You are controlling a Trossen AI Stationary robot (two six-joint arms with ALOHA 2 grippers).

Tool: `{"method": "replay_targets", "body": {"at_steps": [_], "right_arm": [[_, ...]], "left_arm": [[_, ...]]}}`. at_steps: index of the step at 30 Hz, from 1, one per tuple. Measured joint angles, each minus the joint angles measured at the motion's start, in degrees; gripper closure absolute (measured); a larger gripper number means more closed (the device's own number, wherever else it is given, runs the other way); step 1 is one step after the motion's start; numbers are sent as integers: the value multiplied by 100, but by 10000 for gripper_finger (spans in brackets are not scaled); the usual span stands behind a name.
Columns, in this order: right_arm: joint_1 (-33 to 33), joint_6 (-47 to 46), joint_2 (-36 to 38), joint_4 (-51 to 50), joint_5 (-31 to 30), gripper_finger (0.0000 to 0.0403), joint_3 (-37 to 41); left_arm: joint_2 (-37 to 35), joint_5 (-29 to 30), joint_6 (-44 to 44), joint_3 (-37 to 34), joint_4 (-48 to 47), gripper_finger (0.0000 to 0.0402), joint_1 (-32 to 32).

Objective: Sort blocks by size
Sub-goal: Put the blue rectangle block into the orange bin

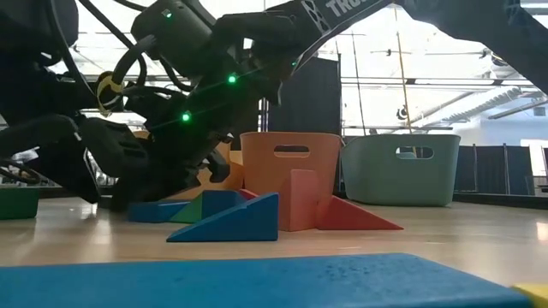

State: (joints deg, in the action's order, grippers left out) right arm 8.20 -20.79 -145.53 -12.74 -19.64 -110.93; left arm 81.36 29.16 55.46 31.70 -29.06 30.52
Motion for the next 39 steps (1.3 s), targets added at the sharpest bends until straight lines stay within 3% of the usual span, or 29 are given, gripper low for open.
{"method": "replay_targets", "body": {"at_steps": [5,17,25,34,39], "right_arm": [[-10,12,2,-108,-9,321,3],[116,559,201,-781,-153,311,17],[411,1064,587,-1965,-906,308,52],[734,1419,607,-2248,-1715,308,49],[973,1776,688,-2209,-2220,308,44]], "left_arm": [[0,-168,93,17,39,299,26],[-127,51,103,238,-38,299,590],[-349,353,60,239,-48,299,761],[-387,907,411,240,410,297,685],[-387,615,670,240,445,246,451]]}}
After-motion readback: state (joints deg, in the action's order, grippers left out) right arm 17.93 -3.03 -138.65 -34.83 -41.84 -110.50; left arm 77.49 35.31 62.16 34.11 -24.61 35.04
